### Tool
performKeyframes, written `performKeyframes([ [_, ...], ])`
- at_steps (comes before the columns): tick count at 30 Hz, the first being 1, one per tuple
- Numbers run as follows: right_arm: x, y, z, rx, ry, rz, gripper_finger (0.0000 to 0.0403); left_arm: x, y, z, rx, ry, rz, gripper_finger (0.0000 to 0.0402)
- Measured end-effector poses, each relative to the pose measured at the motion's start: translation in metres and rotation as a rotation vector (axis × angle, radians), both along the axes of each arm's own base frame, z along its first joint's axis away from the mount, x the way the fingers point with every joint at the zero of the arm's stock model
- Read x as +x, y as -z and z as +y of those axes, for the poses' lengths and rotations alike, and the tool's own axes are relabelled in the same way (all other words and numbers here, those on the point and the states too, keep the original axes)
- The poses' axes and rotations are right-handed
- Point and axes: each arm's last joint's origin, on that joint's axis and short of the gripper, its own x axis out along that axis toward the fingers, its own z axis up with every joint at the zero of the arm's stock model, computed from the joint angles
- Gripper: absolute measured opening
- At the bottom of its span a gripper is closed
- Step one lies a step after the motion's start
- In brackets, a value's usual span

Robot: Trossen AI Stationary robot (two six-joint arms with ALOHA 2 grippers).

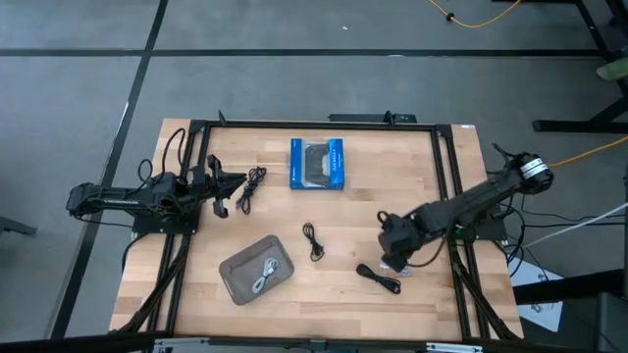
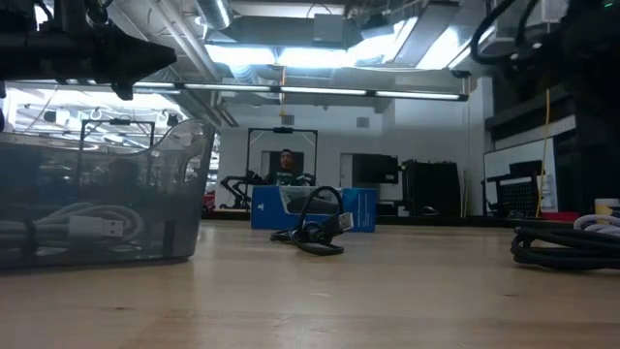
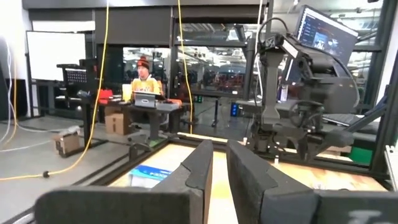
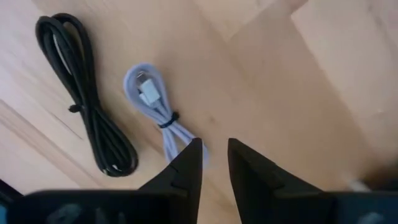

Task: Pick and place USB-C Cables
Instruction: Put the purple charger cable into the black bin

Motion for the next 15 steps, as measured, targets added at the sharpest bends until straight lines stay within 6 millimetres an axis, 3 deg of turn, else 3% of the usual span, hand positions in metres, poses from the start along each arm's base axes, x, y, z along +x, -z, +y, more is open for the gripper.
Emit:
performKeyframes([
  [6, 0.001, -0.002, 0.026, -0.065, 0.017, -0.2, 0.0081, 0.0, -0.001, 0.0, -0.077, 0.023, -0.033, 0.0041],
  [15, -0.002, -0.007, 0.06, -0.01, -0.064, -0.4, 0.0081, 0.0, 0.0, 0.0, -0.102, 0.039, -0.039, 0.0041],
])
